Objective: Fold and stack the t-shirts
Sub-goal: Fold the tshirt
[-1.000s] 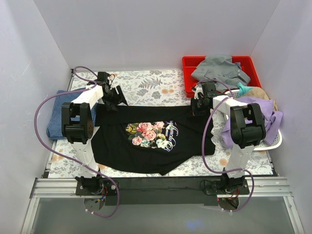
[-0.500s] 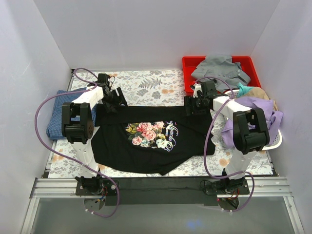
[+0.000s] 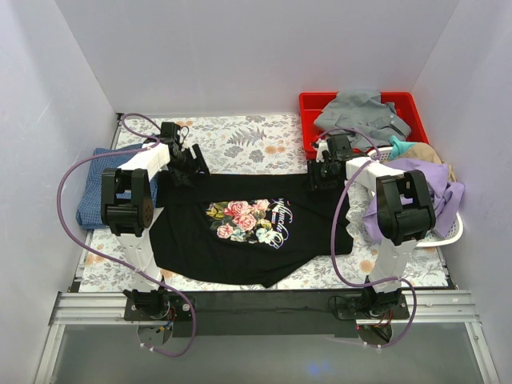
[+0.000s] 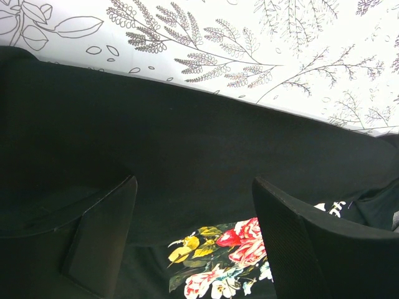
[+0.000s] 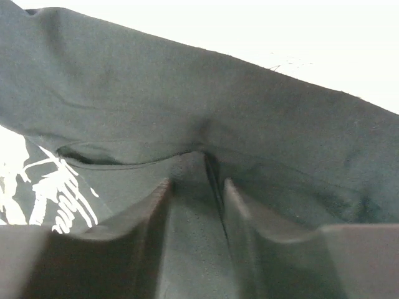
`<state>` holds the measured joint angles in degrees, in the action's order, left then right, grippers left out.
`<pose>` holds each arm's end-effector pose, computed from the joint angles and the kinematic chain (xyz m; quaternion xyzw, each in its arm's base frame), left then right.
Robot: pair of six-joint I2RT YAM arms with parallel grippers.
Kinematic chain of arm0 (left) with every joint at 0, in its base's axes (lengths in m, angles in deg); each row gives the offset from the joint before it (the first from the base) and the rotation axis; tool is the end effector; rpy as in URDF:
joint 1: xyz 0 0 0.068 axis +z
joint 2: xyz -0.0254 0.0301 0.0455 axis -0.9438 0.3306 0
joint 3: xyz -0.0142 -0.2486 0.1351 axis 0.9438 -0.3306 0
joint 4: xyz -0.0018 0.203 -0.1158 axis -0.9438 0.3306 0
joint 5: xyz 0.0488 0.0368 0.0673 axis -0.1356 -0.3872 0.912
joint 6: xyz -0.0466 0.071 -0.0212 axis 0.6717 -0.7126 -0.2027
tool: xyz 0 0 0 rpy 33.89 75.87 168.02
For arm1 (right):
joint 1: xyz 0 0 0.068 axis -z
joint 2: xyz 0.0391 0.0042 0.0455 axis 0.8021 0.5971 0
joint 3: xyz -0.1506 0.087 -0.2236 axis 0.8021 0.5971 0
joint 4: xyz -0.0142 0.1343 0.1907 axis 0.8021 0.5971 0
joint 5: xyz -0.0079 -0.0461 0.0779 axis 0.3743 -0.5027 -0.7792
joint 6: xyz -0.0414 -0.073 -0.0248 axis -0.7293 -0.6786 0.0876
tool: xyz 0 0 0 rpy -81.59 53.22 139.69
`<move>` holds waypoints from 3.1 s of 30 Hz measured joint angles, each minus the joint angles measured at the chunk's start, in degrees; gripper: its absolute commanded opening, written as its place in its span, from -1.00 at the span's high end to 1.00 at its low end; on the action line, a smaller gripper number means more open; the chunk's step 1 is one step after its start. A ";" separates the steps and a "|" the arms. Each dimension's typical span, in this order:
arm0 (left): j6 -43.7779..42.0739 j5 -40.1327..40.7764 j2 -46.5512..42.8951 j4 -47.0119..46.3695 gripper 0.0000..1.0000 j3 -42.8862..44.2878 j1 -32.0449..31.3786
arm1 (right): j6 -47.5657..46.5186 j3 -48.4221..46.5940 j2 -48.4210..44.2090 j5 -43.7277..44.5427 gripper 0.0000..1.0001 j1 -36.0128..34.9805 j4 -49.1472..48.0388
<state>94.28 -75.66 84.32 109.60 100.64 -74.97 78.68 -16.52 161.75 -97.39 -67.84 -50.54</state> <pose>0.3972 -0.0501 0.1685 -0.4713 0.8535 -0.2098 0.0741 0.3717 0.1174 0.1623 -0.1287 0.9394 0.1726 0.2669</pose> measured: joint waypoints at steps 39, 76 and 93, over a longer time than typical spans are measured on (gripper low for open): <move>-0.09 1.18 0.00 0.35 -0.36 -2.45 -0.09 | 15.10 11.67 -20.65 19.76 -0.05 -25.22 15.72; -0.66 1.95 -0.68 -0.20 -0.35 -3.61 -0.15 | 14.45 13.44 -17.81 36.04 0.17 -14.01 18.58; -0.74 -0.24 -1.27 -1.44 -0.72 -4.17 -0.35 | 13.92 3.87 -7.56 39.28 -0.01 -12.79 11.43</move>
<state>93.54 -75.90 83.05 108.16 96.46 -75.32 92.60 -12.65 154.19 -58.11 -80.62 -39.11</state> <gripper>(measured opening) 0.850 0.503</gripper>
